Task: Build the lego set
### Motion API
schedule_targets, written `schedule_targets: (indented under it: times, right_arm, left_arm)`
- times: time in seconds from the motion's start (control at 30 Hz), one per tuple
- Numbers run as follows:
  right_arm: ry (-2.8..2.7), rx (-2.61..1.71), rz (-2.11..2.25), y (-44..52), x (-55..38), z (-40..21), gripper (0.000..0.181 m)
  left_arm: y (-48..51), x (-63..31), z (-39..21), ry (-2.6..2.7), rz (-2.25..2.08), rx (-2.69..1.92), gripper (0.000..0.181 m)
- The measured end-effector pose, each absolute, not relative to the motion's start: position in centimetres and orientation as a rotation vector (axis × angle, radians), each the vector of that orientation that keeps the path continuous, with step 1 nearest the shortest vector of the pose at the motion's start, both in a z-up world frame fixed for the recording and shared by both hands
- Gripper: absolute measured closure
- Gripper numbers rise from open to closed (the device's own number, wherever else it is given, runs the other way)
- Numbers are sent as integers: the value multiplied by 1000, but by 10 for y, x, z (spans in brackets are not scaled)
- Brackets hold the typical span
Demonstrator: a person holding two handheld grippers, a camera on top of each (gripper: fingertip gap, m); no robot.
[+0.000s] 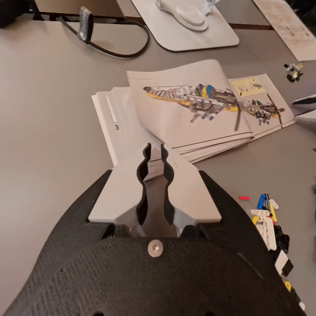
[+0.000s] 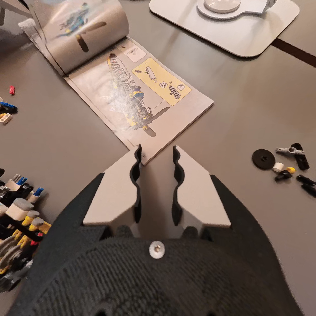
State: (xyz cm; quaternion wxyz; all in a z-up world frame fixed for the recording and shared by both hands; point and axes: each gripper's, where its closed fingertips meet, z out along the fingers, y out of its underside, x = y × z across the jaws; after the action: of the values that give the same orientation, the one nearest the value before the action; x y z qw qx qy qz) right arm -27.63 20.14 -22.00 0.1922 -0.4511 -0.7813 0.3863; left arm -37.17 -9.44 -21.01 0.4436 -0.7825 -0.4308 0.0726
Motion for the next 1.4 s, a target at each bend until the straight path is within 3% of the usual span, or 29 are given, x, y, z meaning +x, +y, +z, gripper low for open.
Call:
schedule_targets:
  times: [0.17,0.43,0.7,1.4]
  right_arm:
    - [-2212,-1246,1033,201,-275,-224,146]
    - [-2219,-1246,1036,200,-275,-225,145]
    - [-2222,-1246,1034,200,-275,-225,145]
    - [-2222,-1244,1031,200,-275,-225,144]
  left_arm:
    - [-104,-380,-196,-1093,217,-1851,173]
    - [-63,-357,-156,-800,222,-1731,160]
    - [-43,-346,-196,-748,307,-2004,148]
    - [-74,-356,-227,-1005,221,-2096,167]
